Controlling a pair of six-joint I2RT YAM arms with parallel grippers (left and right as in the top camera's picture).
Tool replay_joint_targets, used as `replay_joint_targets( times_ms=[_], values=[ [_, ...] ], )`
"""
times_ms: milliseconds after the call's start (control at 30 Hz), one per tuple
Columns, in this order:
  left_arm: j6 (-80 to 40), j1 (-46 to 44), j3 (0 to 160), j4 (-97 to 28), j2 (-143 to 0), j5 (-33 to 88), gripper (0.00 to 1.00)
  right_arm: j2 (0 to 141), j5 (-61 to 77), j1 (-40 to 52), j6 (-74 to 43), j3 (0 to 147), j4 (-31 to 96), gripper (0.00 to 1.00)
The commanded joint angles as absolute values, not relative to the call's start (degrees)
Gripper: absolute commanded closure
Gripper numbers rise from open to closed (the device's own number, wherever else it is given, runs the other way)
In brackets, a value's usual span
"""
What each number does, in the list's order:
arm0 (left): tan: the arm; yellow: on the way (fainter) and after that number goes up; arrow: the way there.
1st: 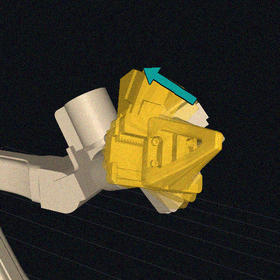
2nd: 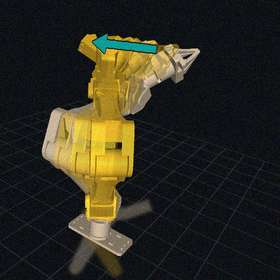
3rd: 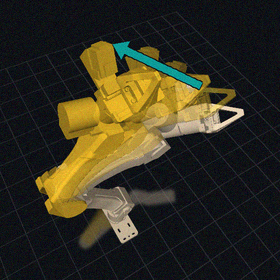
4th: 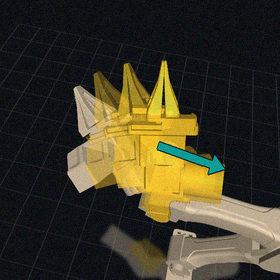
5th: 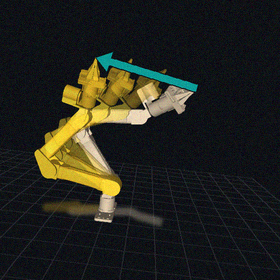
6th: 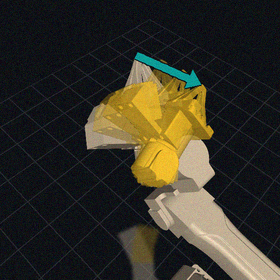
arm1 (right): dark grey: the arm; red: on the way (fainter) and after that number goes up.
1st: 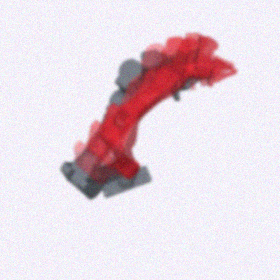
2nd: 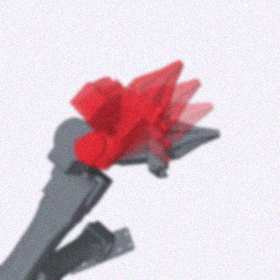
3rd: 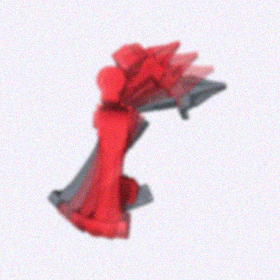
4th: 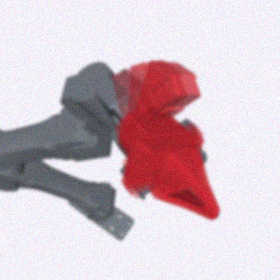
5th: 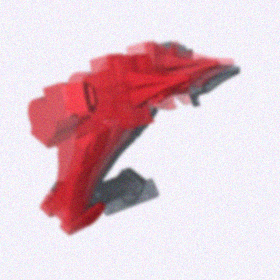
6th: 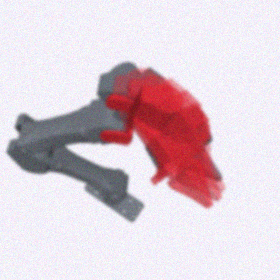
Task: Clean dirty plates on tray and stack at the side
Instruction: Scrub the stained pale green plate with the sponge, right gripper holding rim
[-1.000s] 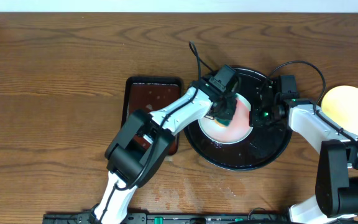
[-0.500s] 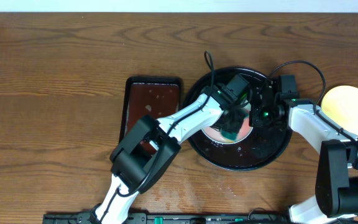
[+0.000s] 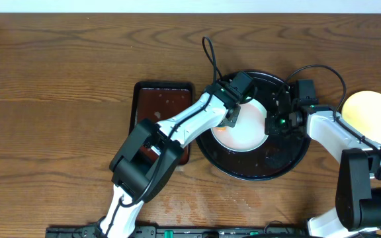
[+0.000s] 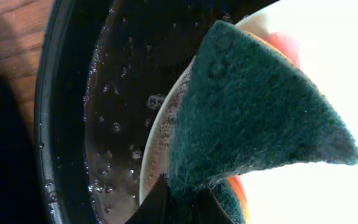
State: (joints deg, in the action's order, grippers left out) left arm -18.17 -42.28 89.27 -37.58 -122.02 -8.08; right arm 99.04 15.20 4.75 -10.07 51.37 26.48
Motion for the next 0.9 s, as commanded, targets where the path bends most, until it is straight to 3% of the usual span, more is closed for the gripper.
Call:
replay_joint_targets(
  times_ms=[0, 400, 633, 867],
  values=[
    [-18.2, -41.1, 87.5, -36.4, -123.3, -10.7, 0.93, 99.8, 12.5, 5.0, -9.2, 50.9, 26.6, 0.99],
    [4.1, -41.8, 87.5, -21.4, -123.3, -9.6, 0.93, 99.8, 12.5, 5.0, -9.2, 50.9, 26.6, 0.99],
    [6.0, -42.9, 87.5, -16.5, -123.3, 1.0, 0.93, 99.8, 12.5, 5.0, -9.2, 50.9, 26.6, 0.99],
    [6.2, -43.2, 87.5, -19.8, -123.3, -0.1, 0.92, 99.8, 12.5, 5.0, -9.2, 50.9, 26.6, 0.99]
  ],
)
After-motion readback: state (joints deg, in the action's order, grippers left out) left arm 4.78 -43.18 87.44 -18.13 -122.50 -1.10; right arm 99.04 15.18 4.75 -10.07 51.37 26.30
